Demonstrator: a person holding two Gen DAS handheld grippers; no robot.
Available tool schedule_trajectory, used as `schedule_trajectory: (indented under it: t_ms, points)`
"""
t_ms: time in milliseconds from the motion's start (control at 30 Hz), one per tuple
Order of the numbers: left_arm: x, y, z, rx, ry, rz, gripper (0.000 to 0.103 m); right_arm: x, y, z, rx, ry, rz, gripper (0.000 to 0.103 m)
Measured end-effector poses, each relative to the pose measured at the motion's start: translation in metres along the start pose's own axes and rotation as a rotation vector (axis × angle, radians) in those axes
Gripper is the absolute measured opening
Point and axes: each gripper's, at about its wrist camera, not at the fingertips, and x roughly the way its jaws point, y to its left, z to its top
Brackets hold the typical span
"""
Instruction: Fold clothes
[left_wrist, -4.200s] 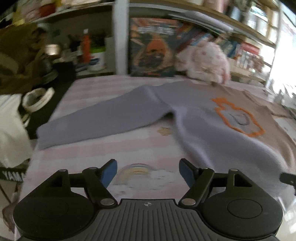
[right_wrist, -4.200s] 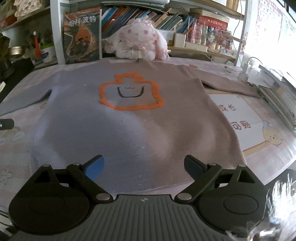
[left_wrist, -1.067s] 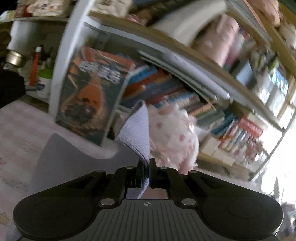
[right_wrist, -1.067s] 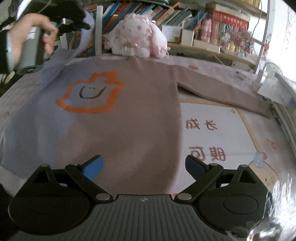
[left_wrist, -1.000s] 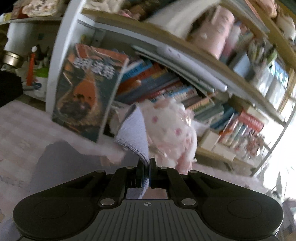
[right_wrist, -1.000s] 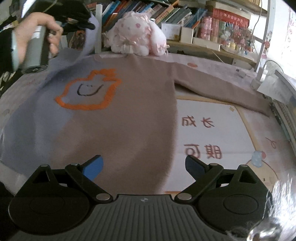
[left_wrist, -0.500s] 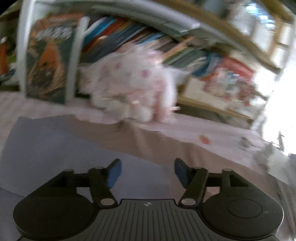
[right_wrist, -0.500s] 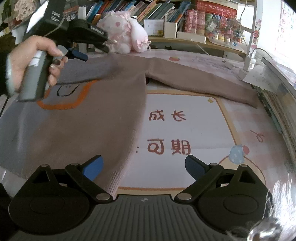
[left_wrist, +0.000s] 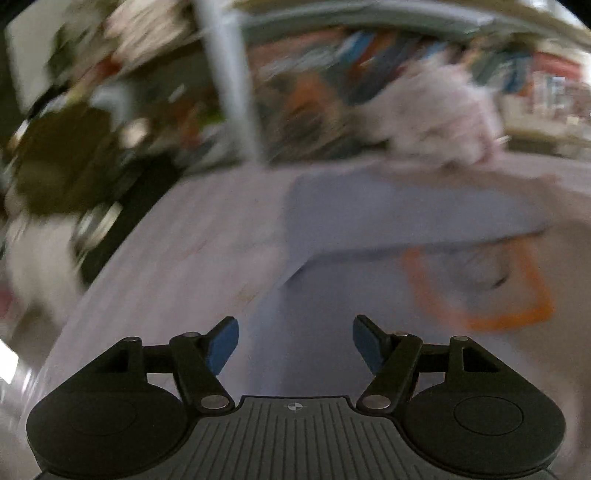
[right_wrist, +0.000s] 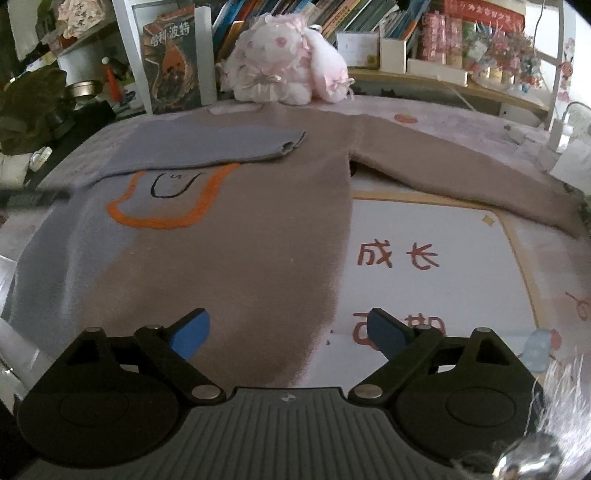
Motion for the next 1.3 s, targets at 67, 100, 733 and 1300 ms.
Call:
schedule_trajectory:
  t_ms: [67, 100, 733, 1300]
  points:
    - [0.003, 0.016, -0.009, -0.063, 0.038, 0.004, 0.070, -0.001, 0.001, 0.000, 0.004, 0.004, -0.010, 0.085]
    - [0.005, 0.020, -0.011, -0.082, 0.046, -0.011, 0.070, -0.002, 0.002, -0.001, 0.006, 0.008, -0.019, 0.081]
    - [0.028, 0.060, 0.003, -0.151, 0.064, -0.203, 0.004, -0.007, 0.032, -0.006, 0.073, 0.043, -0.093, 0.015]
    - [0.007, 0.082, -0.001, -0.065, -0.027, -0.187, 0.019, -0.009, 0.062, -0.007, 0.134, 0.016, -0.159, 0.036]
